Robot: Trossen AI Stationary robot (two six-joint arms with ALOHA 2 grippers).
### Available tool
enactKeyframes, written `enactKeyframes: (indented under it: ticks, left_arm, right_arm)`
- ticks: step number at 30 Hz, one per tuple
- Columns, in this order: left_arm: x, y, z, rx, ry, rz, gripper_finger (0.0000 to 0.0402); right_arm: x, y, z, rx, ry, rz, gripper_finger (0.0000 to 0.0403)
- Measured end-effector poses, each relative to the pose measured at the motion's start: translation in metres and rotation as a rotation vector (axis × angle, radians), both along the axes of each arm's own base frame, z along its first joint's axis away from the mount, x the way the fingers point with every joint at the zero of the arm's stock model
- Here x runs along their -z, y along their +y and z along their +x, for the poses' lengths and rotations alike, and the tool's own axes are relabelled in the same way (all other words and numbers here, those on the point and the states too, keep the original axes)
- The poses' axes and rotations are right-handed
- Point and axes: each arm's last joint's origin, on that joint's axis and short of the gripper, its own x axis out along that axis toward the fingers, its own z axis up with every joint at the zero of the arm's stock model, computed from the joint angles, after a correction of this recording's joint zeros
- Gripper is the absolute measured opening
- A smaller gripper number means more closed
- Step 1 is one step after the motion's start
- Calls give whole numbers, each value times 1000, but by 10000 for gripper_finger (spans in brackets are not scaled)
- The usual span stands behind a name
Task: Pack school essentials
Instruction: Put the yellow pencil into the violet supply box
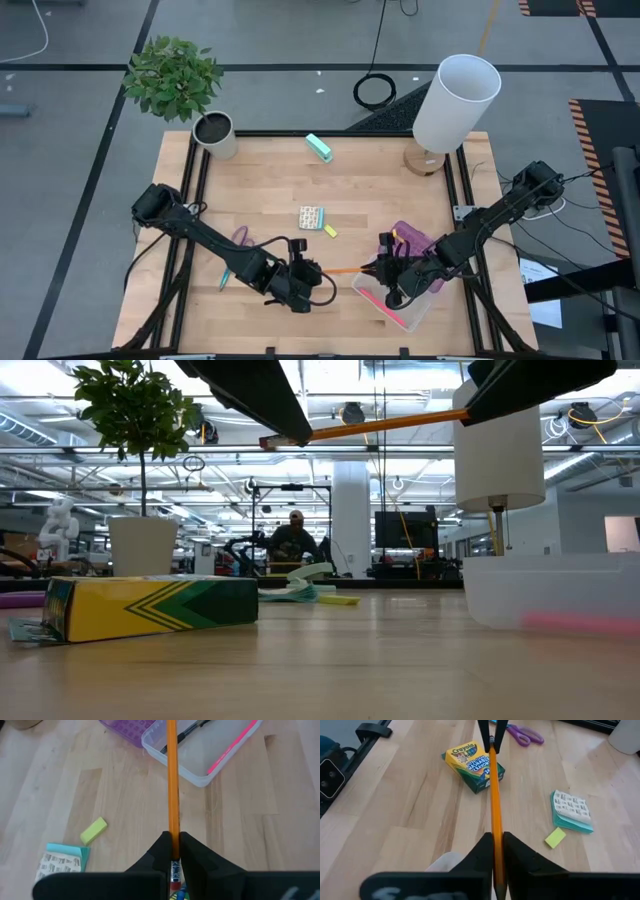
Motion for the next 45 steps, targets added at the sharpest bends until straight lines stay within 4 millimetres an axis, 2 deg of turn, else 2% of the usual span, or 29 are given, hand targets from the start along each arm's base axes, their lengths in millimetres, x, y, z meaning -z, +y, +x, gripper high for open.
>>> enactKeyframes:
  ticks: [4,13,18,34,45]
  left_arm:
    - [0,0,0,-10,-2,-9,48]
    - [0,-7,-4,-44,-16,-57,155]
    - [-1,-13,-8,-44,-28,-33,185]
    - [-11,-11,-15,-91,-53,-39,189]
    - [-11,-11,-19,-98,-35,-23,189]
  right_arm:
    - [0,0,0,0,0,1,25]
    - [2,2,-4,18,24,26,21]
    - [2,3,-11,61,55,76,24]
    - [-15,12,-42,102,98,300,24]
    - [-11,12,-64,237,239,417,24]
